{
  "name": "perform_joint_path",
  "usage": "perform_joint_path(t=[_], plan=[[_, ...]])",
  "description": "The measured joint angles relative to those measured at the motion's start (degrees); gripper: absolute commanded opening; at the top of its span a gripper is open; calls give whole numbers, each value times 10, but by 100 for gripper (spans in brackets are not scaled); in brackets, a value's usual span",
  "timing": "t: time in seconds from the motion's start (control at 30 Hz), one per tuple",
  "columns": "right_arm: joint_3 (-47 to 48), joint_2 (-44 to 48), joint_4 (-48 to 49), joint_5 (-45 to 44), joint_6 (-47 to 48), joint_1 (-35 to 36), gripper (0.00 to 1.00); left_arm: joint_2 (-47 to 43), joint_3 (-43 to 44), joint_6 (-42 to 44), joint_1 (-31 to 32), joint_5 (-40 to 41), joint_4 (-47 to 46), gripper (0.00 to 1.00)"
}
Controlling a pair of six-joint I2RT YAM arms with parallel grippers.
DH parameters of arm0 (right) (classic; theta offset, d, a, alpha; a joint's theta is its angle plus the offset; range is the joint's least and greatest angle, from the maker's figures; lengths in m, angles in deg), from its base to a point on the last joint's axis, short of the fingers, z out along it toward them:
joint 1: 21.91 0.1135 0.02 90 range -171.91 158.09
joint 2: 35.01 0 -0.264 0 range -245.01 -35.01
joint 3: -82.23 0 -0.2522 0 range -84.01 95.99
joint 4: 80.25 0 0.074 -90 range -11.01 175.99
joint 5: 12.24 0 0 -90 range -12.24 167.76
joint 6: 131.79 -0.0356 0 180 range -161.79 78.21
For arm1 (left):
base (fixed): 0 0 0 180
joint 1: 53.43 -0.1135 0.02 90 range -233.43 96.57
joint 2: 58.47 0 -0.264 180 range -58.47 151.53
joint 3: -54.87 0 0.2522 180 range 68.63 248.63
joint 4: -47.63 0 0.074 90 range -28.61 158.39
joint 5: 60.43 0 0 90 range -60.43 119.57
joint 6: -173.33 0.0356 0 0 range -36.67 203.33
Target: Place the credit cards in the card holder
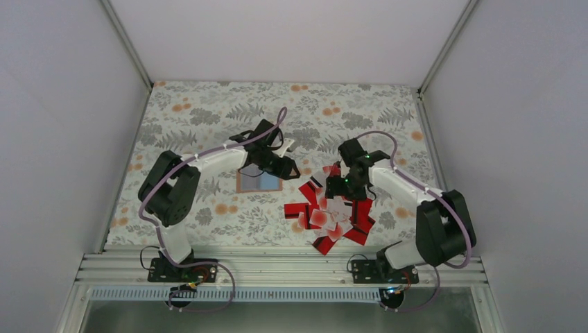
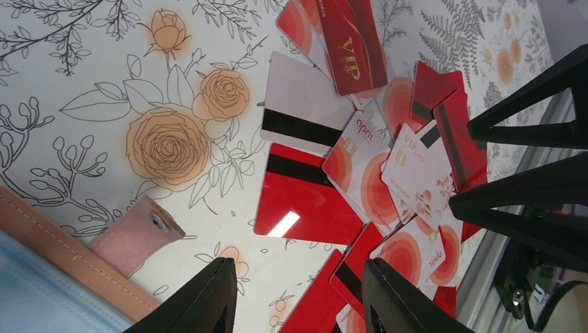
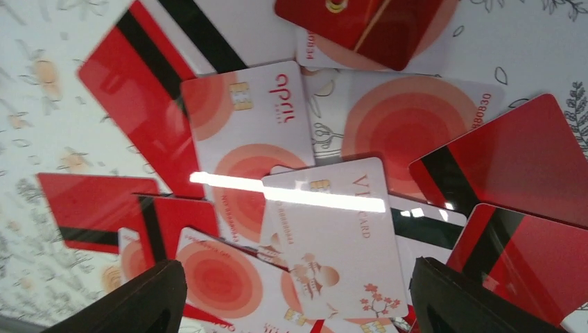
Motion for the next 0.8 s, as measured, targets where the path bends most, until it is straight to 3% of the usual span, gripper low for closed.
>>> perform_joint_path(t=[0.33, 0.8], plan=[[0, -67, -4, -57, -33, 42, 85, -7, -13, -2, 14, 32, 1, 47], [-8, -115, 3, -94, -74, 98, 69, -14, -27, -9, 14, 49, 0, 46]])
